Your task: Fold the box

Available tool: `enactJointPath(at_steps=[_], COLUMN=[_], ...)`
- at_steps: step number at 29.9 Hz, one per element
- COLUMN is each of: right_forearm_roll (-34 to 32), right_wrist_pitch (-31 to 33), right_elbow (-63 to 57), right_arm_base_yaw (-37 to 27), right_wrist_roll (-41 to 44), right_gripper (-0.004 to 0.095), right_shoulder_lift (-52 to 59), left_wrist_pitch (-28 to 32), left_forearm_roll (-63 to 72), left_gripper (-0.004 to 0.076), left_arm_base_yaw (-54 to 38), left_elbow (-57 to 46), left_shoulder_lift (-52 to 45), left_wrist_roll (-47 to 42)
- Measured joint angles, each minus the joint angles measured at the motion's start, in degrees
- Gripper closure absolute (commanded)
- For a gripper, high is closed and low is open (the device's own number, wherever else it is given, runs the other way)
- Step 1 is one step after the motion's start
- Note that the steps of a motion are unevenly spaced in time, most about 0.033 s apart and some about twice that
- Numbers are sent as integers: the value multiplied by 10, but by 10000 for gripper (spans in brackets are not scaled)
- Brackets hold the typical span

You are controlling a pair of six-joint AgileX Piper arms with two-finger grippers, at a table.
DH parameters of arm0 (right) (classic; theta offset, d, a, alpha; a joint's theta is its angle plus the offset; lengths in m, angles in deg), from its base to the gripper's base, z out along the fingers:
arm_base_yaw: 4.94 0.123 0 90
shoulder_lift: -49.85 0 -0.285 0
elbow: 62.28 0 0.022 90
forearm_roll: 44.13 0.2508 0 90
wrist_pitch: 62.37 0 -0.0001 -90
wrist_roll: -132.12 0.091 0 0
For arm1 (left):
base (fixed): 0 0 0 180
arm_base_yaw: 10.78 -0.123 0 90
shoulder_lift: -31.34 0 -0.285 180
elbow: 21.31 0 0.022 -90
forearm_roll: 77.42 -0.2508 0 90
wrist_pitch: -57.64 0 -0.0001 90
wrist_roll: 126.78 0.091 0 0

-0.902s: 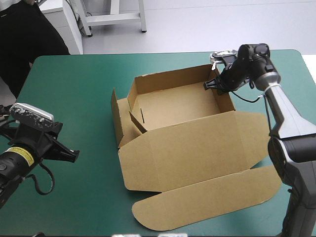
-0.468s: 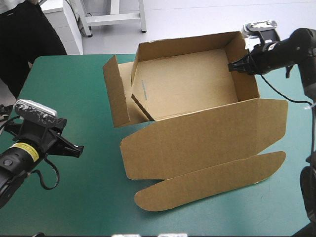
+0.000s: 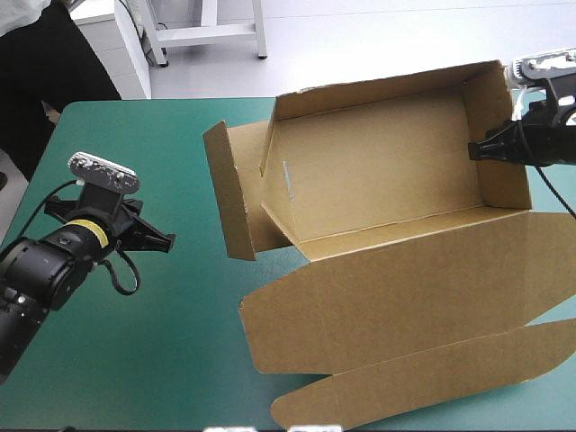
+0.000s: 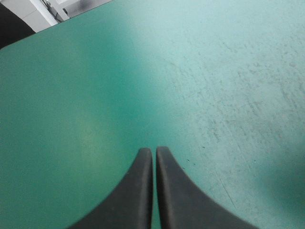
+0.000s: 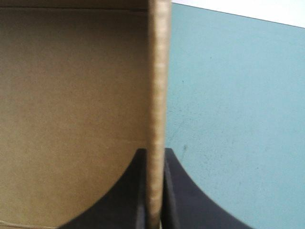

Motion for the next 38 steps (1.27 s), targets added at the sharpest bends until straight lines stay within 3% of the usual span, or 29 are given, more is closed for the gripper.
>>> enactJointPath(at_steps=[6,13,21,24,28,34,38], right_forearm_roll=[15,28,39,44,45,46,46], right_wrist_pitch=[0,0,0,0,0,0,0], right_elbow=[-2,-2,-2,-2,-2,-2,-2], right_arm_base_yaw=[-3,-4,-4,-4,-4,-4,-4], right_wrist_roll=[0,2,2,2,2,2,-1], right_gripper=[928,928,928,928,928,928,928], right_shoulder_lift=[18,25,25,25,25,25,25], left_wrist_pitch=[-20,-108,-136,-155,-203,-227,-234], left_forearm_roll=[273,593,808,880,964,1030,1034], left_gripper=[704,705,703,666,520,179,75], left_arm_base_yaw=[-170,-350,-368,-359,-345,-293,-266], left_elbow=[6,6,-49,-72,-75,-75,-75], left_shoulder_lift=[53,137,245,275,303,312,312], left_wrist_roll=[234,495,649,697,740,800,806])
